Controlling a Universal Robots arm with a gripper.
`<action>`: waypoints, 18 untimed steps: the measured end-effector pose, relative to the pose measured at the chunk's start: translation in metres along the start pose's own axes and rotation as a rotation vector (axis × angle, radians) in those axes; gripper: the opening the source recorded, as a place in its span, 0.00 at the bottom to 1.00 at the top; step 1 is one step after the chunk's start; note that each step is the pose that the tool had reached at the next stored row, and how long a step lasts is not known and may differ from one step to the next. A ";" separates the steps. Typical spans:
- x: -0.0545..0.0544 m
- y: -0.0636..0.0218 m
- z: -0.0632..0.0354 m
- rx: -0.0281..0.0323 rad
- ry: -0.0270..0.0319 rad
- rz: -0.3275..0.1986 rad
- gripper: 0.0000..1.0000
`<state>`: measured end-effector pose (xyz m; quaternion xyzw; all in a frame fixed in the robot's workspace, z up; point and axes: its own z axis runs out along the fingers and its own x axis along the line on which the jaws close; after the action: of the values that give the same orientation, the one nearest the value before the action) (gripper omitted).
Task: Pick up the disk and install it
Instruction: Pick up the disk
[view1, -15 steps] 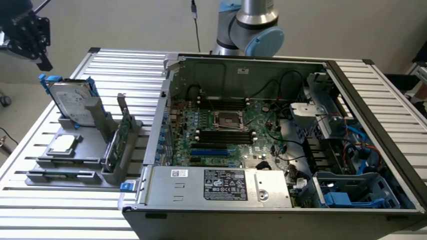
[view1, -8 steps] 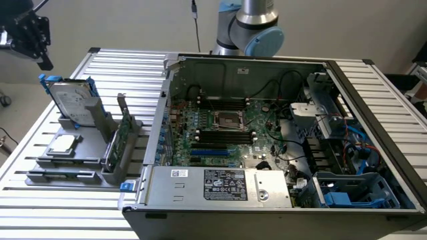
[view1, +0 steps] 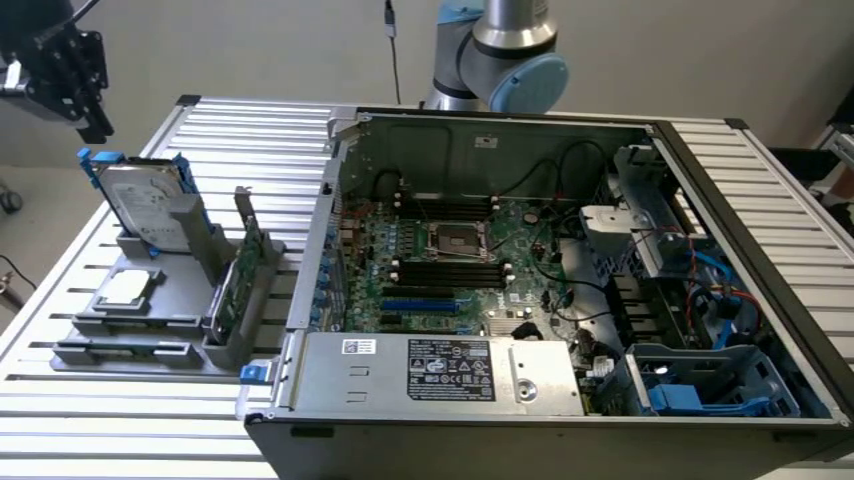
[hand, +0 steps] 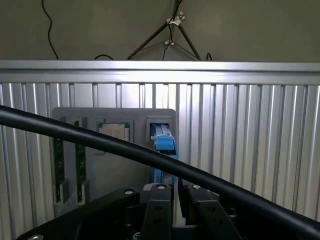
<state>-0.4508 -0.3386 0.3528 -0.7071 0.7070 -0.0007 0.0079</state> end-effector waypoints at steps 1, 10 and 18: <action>0.000 -0.0007 0.0003 -0.0001 0.0001 -0.001 0.30; 0.005 -0.0015 0.0116 -0.0004 0.0001 -0.004 0.48; 0.005 -0.0013 0.0262 -0.0003 0.0001 -0.004 0.48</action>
<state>-0.4492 -0.3437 0.3266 -0.7086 0.7056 -0.0006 0.0077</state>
